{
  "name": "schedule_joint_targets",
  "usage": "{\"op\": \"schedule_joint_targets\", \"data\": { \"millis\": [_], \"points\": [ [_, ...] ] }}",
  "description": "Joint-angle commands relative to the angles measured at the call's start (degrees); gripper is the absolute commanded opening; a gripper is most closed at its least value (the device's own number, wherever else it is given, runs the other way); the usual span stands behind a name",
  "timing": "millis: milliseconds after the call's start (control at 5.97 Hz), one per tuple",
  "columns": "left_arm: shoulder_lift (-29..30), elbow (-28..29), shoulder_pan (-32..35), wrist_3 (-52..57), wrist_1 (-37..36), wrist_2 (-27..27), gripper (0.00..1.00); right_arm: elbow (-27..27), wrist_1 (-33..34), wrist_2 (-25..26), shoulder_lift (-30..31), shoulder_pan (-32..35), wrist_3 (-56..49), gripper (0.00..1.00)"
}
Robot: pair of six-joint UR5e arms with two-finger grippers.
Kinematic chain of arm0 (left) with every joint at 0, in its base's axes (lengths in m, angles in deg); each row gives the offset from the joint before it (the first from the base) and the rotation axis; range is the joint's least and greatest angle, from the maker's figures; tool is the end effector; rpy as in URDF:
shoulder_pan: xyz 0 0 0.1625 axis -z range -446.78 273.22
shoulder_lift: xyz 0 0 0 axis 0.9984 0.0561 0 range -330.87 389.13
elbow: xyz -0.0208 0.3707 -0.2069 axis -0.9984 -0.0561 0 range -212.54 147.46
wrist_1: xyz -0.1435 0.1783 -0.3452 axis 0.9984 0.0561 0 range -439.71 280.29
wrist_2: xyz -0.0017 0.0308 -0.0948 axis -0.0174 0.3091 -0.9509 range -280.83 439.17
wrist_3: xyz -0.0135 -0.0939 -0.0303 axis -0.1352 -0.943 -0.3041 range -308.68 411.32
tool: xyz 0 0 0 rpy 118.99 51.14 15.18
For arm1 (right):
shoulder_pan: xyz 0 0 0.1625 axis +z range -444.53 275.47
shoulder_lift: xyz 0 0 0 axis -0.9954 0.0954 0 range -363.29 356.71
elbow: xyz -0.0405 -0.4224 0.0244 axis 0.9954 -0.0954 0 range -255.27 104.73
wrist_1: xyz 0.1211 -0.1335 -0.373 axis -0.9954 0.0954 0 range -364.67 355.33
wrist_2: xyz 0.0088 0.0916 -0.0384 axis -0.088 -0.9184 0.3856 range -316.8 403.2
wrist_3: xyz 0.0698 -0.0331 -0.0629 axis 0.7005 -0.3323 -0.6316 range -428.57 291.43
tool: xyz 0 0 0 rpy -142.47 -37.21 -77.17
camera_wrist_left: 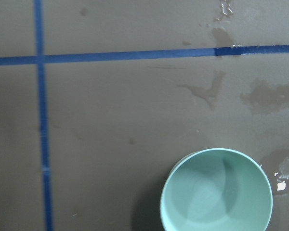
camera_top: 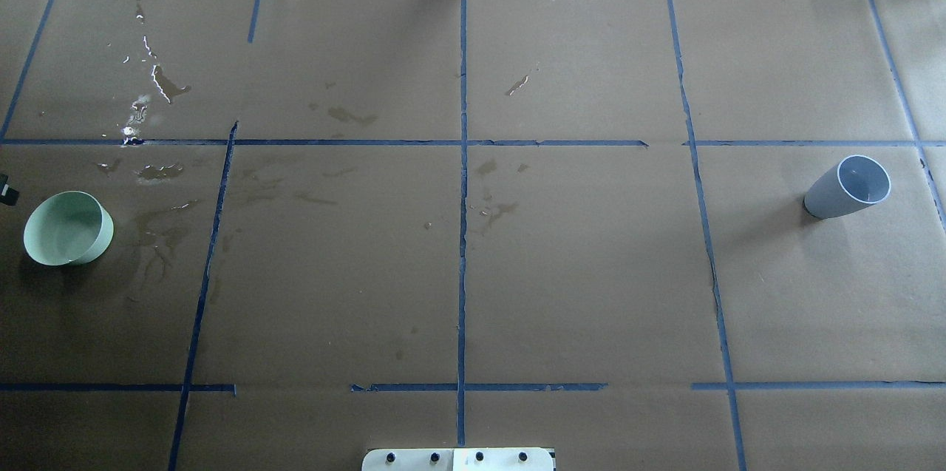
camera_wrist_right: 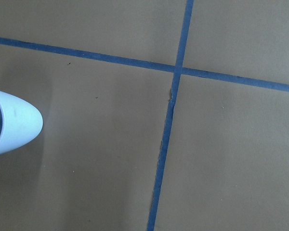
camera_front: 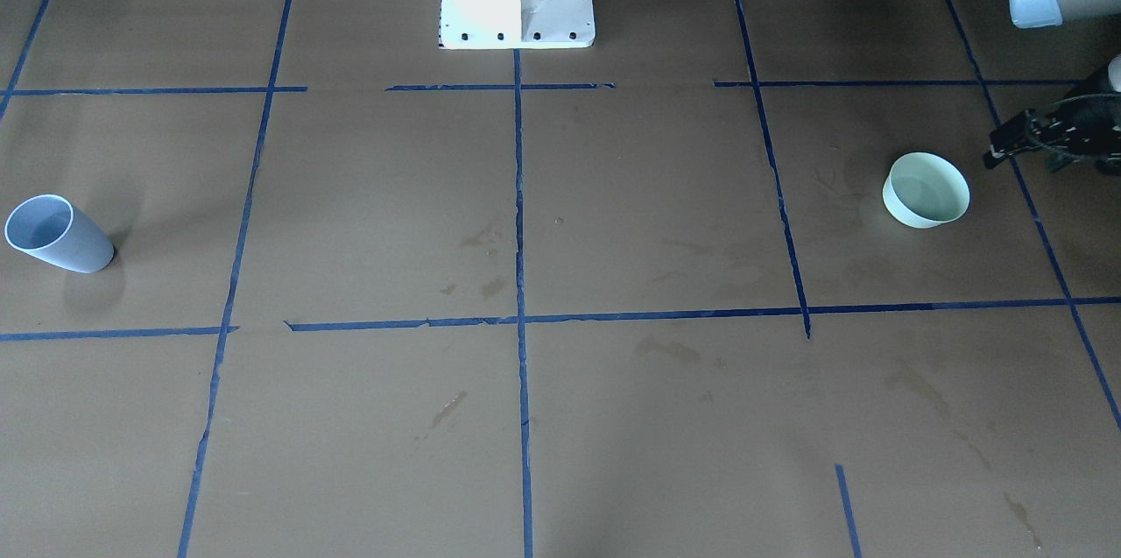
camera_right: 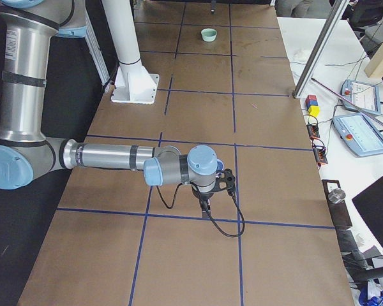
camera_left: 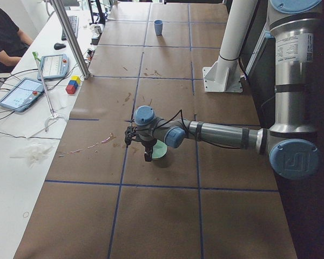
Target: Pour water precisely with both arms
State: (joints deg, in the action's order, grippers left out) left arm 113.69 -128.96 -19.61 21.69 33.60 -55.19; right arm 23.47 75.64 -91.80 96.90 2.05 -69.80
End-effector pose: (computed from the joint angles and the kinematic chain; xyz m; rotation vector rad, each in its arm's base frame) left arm 0.1245 -0.4597 0.6029 0.0239 0.8608 0.0526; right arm 0.0373 -0.4287 0.6461 0.1215 -0.7869 -0.1335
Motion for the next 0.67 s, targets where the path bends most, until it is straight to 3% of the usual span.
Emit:
{"op": "schedule_joint_targets", "data": {
  "millis": [0, 502],
  "points": [
    [-0.01, 4.47, -2.91, -2.35, 7.08, 0.06, 1.00, -0.04, -0.06, 0.00, 0.09, 0.00, -0.17, 1.00],
    [0.34, 6.77, -4.60, -3.24, 7.10, -0.02, 0.97, -0.13, -0.06, 0.00, 0.00, -0.27, 0.00, 1.00]
  ]
}}
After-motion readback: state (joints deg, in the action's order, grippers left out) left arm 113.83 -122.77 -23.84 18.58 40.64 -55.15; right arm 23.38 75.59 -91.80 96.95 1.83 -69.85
